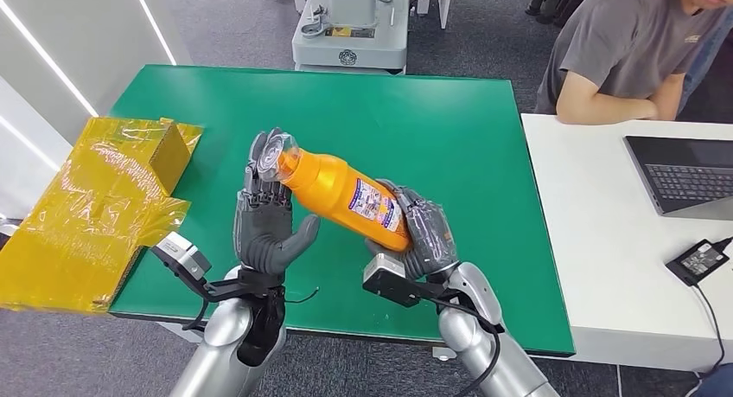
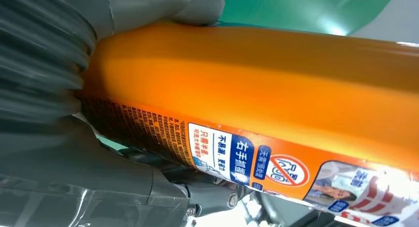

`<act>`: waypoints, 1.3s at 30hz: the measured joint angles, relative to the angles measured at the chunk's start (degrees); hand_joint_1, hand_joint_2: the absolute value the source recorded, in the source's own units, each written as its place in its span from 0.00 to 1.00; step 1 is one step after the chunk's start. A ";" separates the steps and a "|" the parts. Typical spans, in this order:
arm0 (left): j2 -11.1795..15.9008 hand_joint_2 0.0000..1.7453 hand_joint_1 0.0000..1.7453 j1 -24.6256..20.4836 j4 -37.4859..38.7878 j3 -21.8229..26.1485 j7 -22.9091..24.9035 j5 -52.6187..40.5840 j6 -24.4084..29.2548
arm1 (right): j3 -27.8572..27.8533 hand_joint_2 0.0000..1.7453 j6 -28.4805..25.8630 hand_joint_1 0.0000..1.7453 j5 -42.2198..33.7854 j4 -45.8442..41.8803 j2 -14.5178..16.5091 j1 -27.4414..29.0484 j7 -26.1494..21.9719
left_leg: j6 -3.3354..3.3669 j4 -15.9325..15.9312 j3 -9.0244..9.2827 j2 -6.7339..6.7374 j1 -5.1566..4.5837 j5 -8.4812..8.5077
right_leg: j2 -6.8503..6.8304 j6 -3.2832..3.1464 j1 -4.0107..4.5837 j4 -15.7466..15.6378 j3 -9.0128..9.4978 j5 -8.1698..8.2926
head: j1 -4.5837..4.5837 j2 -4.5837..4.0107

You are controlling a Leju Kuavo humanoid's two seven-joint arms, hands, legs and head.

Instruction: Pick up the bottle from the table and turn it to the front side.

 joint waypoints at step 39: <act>-0.26 1.00 0.91 0.57 3.11 1.12 -2.13 -3.83 5.91 | 3.03 1.00 7.43 1.00 6.66 5.26 0.59 -2.76 2.37 | 0.00 0.00 -0.01 -0.01 0.00 0.00 | 0.00 0.00 0.00 -0.01 -0.01 0.00 | 0.00 0.00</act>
